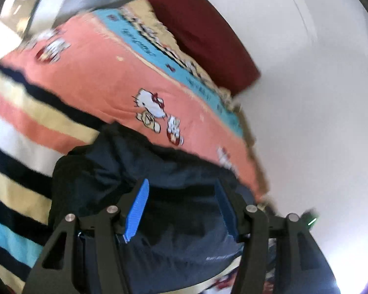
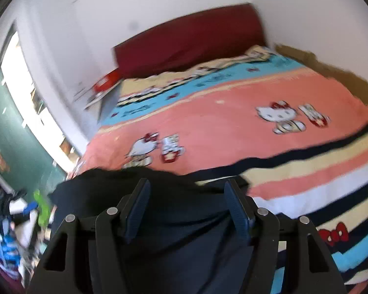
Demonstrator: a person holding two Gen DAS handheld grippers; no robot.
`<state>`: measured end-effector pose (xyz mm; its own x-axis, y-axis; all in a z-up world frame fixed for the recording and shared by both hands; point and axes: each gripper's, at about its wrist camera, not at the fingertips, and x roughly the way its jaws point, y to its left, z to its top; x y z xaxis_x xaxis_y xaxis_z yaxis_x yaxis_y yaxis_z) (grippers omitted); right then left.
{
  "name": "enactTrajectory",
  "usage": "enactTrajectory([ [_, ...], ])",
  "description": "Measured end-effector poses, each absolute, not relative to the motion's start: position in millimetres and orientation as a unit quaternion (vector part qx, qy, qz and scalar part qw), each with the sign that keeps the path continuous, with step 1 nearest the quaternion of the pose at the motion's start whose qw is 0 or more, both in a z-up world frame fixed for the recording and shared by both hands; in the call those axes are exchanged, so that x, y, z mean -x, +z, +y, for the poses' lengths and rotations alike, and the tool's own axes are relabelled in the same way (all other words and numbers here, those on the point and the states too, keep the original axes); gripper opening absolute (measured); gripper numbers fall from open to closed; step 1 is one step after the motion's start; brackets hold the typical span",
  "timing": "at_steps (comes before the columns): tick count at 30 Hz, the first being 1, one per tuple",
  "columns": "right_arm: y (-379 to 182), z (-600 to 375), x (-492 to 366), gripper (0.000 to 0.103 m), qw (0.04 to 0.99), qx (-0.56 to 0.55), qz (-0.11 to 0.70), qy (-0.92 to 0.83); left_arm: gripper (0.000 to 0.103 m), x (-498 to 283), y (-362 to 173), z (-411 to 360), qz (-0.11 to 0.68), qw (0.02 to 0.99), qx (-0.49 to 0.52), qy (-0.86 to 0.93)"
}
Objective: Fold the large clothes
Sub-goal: 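Fold the lifted jacket over onto itself and press down with both tools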
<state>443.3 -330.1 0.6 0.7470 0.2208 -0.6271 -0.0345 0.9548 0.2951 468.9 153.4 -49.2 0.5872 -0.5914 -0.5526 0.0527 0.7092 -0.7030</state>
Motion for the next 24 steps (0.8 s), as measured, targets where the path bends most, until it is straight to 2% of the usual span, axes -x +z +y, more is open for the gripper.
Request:
enactTrajectory([
  [6, -7, -253, -437, 0.063, 0.921, -0.036, 0.369, 0.121, 0.054, -483, -63, 60, 0.454, 0.847, 0.188, -0.202],
  [10, -27, -230, -460, 0.063, 0.915, -0.014, 0.384, 0.127, 0.054, -506, -77, 21, 0.458, 0.863, 0.115, -0.18],
  [17, -74, -244, -528, 0.074, 0.897, -0.003, 0.431, 0.093, 0.06, -578, -129, 14, 0.518, 0.837, 0.095, -0.148],
  [24, -119, -252, -553, 0.075, 0.884, -0.018, 0.46, 0.087, 0.06, -598, -165, 4, 0.525, 0.839, 0.065, -0.126],
])
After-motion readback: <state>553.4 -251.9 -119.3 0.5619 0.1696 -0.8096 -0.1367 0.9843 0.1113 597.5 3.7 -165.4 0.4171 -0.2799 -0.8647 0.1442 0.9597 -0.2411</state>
